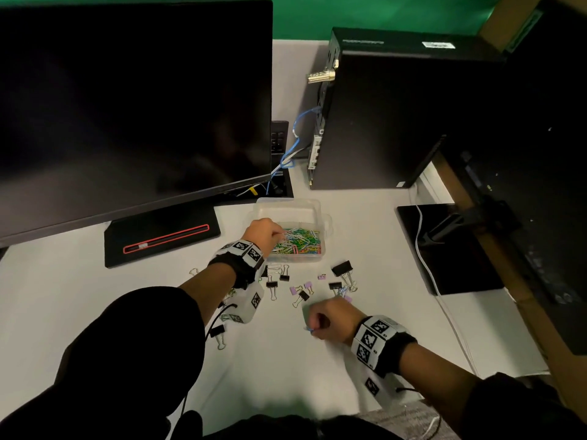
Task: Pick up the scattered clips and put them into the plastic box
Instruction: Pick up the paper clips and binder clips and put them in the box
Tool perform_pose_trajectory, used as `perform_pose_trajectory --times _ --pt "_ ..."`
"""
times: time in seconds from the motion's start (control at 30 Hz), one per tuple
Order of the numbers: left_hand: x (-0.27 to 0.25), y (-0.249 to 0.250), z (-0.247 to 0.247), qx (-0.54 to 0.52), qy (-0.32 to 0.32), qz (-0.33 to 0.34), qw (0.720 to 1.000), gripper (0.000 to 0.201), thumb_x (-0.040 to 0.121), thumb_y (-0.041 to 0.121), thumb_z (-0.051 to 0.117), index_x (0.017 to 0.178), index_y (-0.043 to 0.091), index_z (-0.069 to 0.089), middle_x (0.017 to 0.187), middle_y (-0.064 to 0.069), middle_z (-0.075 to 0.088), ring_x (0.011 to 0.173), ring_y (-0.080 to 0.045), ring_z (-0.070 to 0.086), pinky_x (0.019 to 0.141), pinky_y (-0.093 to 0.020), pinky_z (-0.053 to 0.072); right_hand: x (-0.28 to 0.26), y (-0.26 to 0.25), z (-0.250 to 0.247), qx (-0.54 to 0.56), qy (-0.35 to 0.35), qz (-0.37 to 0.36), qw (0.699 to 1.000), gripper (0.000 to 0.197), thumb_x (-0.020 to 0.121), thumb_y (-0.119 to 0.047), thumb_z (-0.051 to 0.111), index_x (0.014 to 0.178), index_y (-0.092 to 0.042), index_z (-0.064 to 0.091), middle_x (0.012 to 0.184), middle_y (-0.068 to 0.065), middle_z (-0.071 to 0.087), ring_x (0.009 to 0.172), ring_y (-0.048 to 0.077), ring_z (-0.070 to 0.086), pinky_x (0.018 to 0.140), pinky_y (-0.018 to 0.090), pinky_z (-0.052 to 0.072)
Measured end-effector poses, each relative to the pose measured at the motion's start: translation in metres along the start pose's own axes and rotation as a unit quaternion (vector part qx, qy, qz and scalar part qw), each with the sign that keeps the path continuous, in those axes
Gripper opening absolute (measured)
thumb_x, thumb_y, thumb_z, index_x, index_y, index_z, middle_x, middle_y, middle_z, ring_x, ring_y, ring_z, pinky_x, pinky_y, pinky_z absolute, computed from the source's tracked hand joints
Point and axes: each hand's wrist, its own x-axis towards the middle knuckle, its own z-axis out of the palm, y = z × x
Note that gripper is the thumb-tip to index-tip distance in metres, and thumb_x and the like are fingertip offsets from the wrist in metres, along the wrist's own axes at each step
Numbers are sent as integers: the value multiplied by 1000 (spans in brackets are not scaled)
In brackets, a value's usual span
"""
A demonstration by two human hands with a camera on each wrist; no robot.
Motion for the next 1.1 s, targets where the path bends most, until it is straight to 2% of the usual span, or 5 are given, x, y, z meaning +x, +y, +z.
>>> perform_pose_trajectory --times 0.2,0.43,0.73,0.83,1.1 --pt "-4 -7 1 7 15 20 1000 44 89 -8 40 128 9 55 127 -15 47 118 -29 48 107 -32 37 29 -12 -51 122 199 35 972 29 74 1 63 62 -24 54 69 -2 60 63 16 60 66 33 55" --pt "-33 -16 7 -33 56 32 997 41 89 -9 40 118 10 62 120 -13 50 107 -27 54 94 -23 42 63 -16 -88 162 293 37 942 10 78 -15 69 83 -17 60 79 -3 59 61 8 54 60 23 45" --pt "-81 -52 19 -12 25 20 999 35 85 -3 45 111 13 63 111 -7 48 87 -18 52 83 -23 45 -5 25 -51 16 137 53 989 31 70 1 64 63 -29 61 66 -14 56 60 -1 51 65 11 40" --pt "-91 -64 20 12 21 32 999 25 84 2 52 104 12 64 107 -6 50 92 -20 53 85 -21 40 -26 37 -36 -10 92 51 994 13 68 -4 69 74 -15 70 66 -20 52 62 -7 54 61 1 35" --pt "-106 -80 29 50 5 47 998 23 80 12 62 103 13 62 105 -4 51 99 -20 50 86 -20 34 -36 43 -20 -25 109 48 993 21 79 -23 69 99 -24 71 79 -20 49 68 -13 40 66 -1 29"
